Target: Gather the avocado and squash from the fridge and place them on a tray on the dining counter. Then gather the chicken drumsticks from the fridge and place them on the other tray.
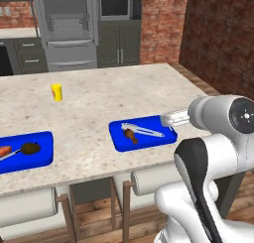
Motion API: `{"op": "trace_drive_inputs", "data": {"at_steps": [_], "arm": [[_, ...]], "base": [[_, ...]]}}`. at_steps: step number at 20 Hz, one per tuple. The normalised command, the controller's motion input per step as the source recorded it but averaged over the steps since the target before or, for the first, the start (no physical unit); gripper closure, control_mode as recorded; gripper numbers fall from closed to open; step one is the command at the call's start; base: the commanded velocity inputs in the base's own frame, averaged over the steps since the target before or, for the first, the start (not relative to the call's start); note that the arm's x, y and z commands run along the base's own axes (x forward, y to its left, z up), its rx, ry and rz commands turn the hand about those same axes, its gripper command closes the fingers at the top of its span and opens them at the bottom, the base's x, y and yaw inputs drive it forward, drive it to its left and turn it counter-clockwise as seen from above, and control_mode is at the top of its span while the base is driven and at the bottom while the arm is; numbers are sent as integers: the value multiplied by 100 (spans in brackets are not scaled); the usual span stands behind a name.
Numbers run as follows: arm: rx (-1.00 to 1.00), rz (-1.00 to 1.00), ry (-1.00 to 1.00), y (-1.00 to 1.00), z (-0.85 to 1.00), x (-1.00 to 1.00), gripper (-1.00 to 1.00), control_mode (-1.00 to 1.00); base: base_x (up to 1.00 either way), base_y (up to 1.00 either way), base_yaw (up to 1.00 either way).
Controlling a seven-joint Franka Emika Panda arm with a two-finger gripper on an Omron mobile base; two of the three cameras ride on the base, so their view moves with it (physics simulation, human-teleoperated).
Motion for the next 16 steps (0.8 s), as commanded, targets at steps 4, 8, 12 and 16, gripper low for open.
{"op": "trace_drive_inputs", "data": {"at_steps": [4,8,12,16], "arm": [[0,0,-3,0,-3,-21,-100,-100],[1,0,-3,-11,-5,-8,-100,-100],[0,0,0,0,0,0,-100,100],[0,0,0,0,0,0,-100,100]], "base": [[0,0,0],[0,0,0],[-61,-90,-3],[-45,-100,0]]}}
